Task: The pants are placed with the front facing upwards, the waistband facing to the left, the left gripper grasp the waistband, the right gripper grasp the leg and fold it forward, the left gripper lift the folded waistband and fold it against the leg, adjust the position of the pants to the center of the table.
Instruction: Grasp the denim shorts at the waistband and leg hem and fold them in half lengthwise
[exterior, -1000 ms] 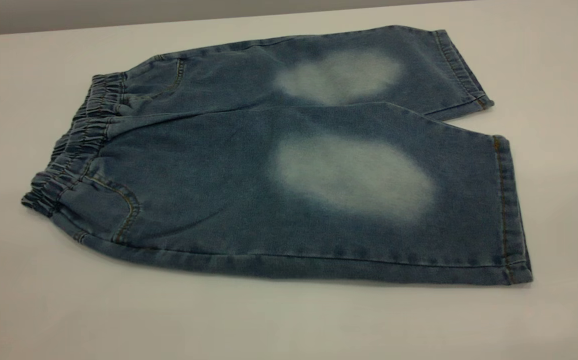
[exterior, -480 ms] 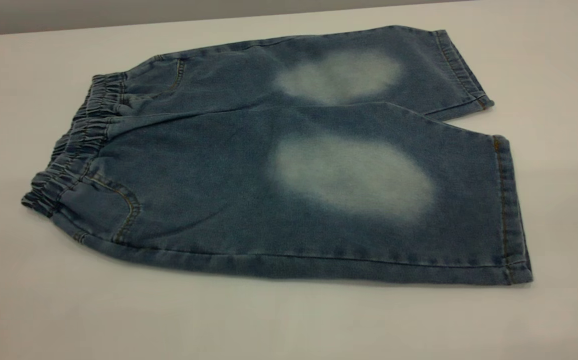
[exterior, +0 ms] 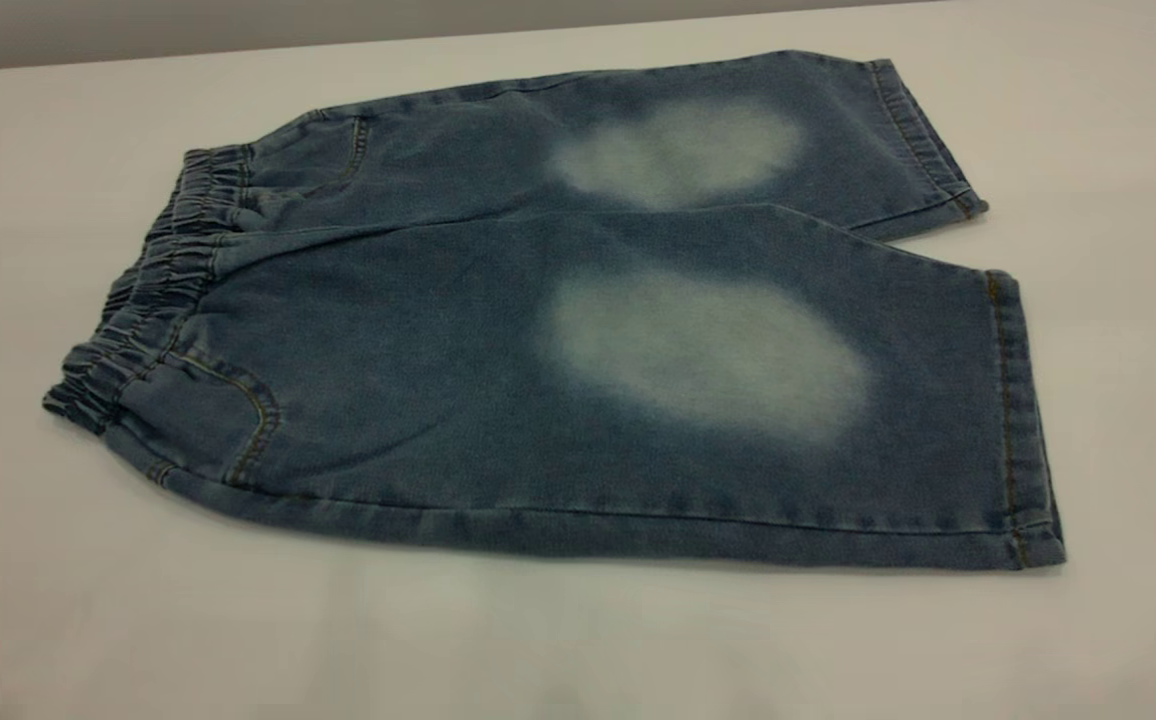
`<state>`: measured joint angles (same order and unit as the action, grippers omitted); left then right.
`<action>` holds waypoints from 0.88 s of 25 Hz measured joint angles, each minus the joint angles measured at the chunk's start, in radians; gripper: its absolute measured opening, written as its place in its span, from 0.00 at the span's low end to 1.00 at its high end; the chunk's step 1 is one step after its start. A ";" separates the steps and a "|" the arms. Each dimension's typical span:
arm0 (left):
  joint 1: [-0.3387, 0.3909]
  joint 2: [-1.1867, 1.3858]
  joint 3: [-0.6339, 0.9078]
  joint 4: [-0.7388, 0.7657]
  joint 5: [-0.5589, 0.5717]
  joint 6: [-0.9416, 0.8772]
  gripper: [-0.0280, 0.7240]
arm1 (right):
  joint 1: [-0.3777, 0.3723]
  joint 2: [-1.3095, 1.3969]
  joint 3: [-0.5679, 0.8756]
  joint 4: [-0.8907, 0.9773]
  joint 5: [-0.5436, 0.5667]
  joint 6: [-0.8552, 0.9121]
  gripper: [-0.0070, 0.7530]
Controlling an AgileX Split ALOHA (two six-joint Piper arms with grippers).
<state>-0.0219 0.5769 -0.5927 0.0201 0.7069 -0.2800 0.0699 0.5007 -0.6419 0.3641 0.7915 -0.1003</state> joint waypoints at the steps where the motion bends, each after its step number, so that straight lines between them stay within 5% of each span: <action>1: 0.000 0.038 0.000 -0.003 -0.024 0.000 0.68 | 0.001 0.049 -0.004 0.014 -0.010 -0.009 0.58; 13: 0.000 0.530 0.002 0.004 -0.260 0.001 0.68 | 0.001 0.545 -0.004 0.228 -0.005 -0.202 0.58; 22: 0.000 0.856 0.002 0.004 -0.354 -0.017 0.68 | 0.001 0.608 -0.004 0.331 -0.017 -0.324 0.58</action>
<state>-0.0219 1.4328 -0.5904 0.0242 0.3532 -0.2975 0.0706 1.1083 -0.6462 0.6951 0.7749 -0.4242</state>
